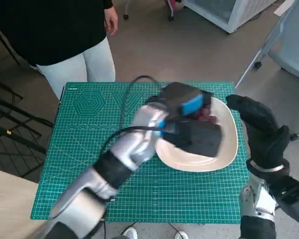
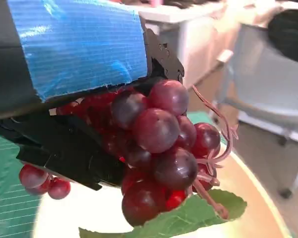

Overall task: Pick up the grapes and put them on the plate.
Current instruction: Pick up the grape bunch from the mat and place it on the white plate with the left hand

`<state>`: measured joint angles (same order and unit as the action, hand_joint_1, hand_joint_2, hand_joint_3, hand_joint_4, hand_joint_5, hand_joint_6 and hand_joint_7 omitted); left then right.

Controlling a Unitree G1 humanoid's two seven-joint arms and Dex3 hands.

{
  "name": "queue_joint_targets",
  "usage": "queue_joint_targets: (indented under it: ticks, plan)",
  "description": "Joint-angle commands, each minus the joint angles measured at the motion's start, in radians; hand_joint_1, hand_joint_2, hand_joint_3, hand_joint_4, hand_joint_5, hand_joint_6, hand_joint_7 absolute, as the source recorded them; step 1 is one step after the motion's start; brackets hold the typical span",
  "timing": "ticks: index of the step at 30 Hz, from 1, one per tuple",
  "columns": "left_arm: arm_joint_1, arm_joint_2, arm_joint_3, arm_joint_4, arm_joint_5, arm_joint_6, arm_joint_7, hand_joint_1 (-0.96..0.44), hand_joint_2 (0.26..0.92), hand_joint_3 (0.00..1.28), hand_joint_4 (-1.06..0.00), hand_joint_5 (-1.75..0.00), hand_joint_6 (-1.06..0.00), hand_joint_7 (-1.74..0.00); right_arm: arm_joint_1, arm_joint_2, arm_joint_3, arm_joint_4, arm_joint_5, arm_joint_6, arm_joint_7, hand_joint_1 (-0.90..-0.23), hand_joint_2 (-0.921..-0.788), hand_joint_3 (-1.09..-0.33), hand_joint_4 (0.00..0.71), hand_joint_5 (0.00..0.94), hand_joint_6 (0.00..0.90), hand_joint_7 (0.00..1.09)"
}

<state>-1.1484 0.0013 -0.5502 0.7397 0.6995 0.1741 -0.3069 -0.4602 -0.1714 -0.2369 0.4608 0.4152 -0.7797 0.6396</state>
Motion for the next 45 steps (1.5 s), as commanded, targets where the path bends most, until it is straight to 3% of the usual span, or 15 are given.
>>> queue_joint_targets:
  ticks: [1,3,5,7,10,16,22,28,30,33,34,36,37,39,45]
  plan:
    - [-0.064,-0.055,-0.01,0.096,-0.012,-0.005,-0.001,0.12,0.896,0.39,-0.34,-1.6,-0.39,-1.05,0.039,-0.002,-0.003,-0.021,-0.007,0.002,-0.021,-0.552,-0.921,-0.614,0.188,0.0,0.063,0.28]
    - [-0.076,-0.07,-0.009,0.126,-0.015,-0.005,-0.001,0.24,0.86,0.49,-0.32,-1.64,-0.4,-0.66,0.045,-0.003,-0.003,-0.029,-0.012,0.001,-0.029,-0.551,-0.921,-0.617,0.186,0.0,0.061,0.29]
    - [-0.088,-0.085,-0.01,0.155,-0.017,-0.001,-0.001,0.3,0.836,0.55,-0.31,-1.67,-0.44,-0.44,0.051,-0.004,-0.004,-0.036,-0.016,0.0,-0.037,-0.551,-0.921,-0.619,0.183,0.0,0.058,0.29]
    - [-0.097,-0.095,-0.01,0.177,-0.017,0.002,0.0,0.33,0.825,0.58,-0.31,-1.68,-0.49,-0.33,0.055,-0.004,-0.003,-0.042,-0.019,0.0,-0.044,-0.551,-0.921,-0.622,0.181,0.0,0.055,0.29]
    - [-0.108,-0.107,-0.012,0.212,-0.014,0.003,0.004,0.34,0.837,0.55,-0.32,-1.67,-0.57,-0.31,0.062,-0.004,-0.002,-0.052,-0.026,0.002,-0.057,-0.551,-0.921,-0.628,0.175,0.001,0.034,0.32]
    - [-0.122,-0.113,-0.015,0.266,-0.013,-0.015,0.018,0.35,0.897,0.41,-0.35,-1.61,-0.58,-0.52,0.07,-0.002,0.003,-0.066,-0.036,0.007,-0.078,-0.549,-0.921,-0.642,0.167,0.001,0.003,0.37]
    - [-0.124,-0.107,-0.015,0.303,-0.015,-0.044,0.038,0.07,0.918,0.35,-0.35,-1.53,-0.39,-1.3,0.07,0.001,0.012,-0.07,-0.048,0.012,-0.096,-0.547,-0.921,-0.652,0.16,0.0,-0.001,0.36]
    - [-0.111,-0.096,-0.003,0.329,-0.029,-0.084,0.056,0.01,0.921,0.32,-0.37,-1.48,-0.38,-1.44,0.065,0.001,0.018,-0.062,-0.053,0.012,-0.105,-0.545,-0.921,-0.659,0.156,0.0,-0.001,0.36]
    - [-0.104,-0.091,0.006,0.334,-0.044,-0.098,0.052,0.08,0.911,0.29,-0.42,-1.45,-0.37,-1.23,0.065,0.001,0.019,-0.061,-0.054,0.011,-0.106,-0.543,-0.921,-0.661,0.155,0.0,-0.001,0.35]
    - [-0.093,-0.082,0.017,0.34,-0.066,-0.116,0.04,0.21,0.901,0.25,-0.47,-1.36,-0.33,-0.62,0.064,0.002,0.022,-0.06,-0.054,0.011,-0.106,-0.541,-0.921,-0.662,0.155,0.0,-0.001,0.35]
    - [-0.09,-0.079,0.019,0.341,-0.07,-0.12,0.038,0.16,0.89,0.22,-0.43,-1.21,-0.31,-0.45,0.063,0.002,0.023,-0.058,-0.053,0.011,-0.105,-0.54,-0.921,-0.663,0.155,0.0,-0.001,0.35]
    - [-0.084,-0.074,0.02,0.342,-0.075,-0.126,0.035,-0.09,0.859,0.14,-0.27,-0.72,-0.26,-0.24,0.061,0.002,0.025,-0.054,-0.052,0.009,-0.104,-0.539,-0.921,-0.663,0.155,0.0,-0.001,0.35]
    - [-0.08,-0.071,0.02,0.34,-0.078,-0.128,0.035,-0.22,0.85,0.11,-0.19,-0.48,-0.24,-0.17,0.06,0.002,0.026,-0.052,-0.052,0.009,-0.104,-0.539,-0.921,-0.663,0.155,0.0,-0.001,0.35]
    - [-0.071,-0.063,0.022,0.335,-0.084,-0.134,0.04,-0.39,0.849,0.07,-0.1,-0.22,-0.22,-0.08,0.058,0.003,0.027,-0.047,-0.05,0.008,-0.102,-0.539,-0.921,-0.663,0.155,0.0,-0.001,0.35]
    - [-0.035,-0.02,0.022,0.302,-0.079,-0.196,0.104,-0.62,0.897,0.04,-0.01,-0.02,-0.17,-0.01,0.051,0.003,0.031,-0.035,-0.04,0.008,-0.093,-0.541,-0.921,-0.661,0.156,0.0,-0.001,0.35]
